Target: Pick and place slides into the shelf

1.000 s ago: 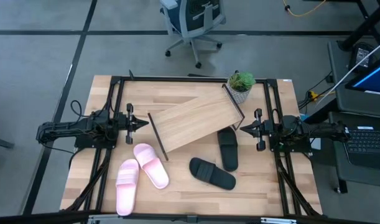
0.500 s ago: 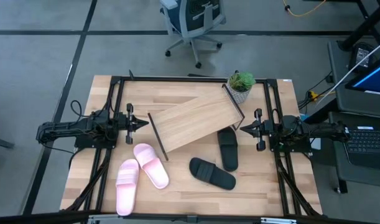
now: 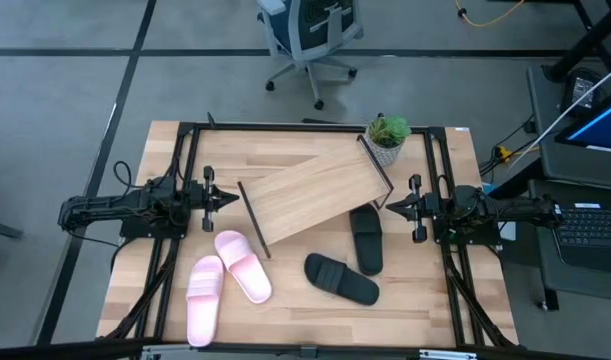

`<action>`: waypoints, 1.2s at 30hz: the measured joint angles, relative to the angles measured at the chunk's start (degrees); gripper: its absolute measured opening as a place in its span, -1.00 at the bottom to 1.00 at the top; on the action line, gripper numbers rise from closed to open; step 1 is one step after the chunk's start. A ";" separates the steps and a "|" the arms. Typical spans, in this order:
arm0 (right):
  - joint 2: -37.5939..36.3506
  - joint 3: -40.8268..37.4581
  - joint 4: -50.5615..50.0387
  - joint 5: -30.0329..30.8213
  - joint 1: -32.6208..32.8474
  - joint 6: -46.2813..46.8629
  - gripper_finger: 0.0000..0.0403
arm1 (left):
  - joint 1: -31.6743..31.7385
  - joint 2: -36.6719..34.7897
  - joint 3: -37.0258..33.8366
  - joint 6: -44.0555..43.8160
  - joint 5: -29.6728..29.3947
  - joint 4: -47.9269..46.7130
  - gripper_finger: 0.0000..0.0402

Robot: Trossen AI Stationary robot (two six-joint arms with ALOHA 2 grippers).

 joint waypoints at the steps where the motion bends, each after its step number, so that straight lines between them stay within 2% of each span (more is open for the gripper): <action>1: 0.00 -0.01 0.01 -0.01 -0.01 0.01 -0.95 | 0.00 -0.01 -0.01 0.01 0.00 -0.01 -1.00; 15: 0.01 -0.02 0.07 0.00 -0.02 -0.01 -0.95 | 0.00 -0.01 0.00 0.60 0.00 -0.01 -1.00; 20: 0.01 -0.02 0.07 -0.01 -0.02 0.00 -0.95 | -0.02 -0.02 0.00 12.36 0.00 0.00 -1.00; 23: 0.01 -0.01 0.11 0.01 -0.01 -0.02 -0.95 | -0.02 0.00 0.00 15.23 0.00 0.00 -1.00; 30: -0.01 -0.01 1.17 0.02 0.00 -0.94 -0.95 | 0.00 -0.01 -0.01 14.86 0.00 0.00 -1.00; 36: -0.01 0.00 2.22 0.02 0.01 -0.25 -0.95 | -0.02 -0.02 0.00 5.58 0.88 0.10 -1.00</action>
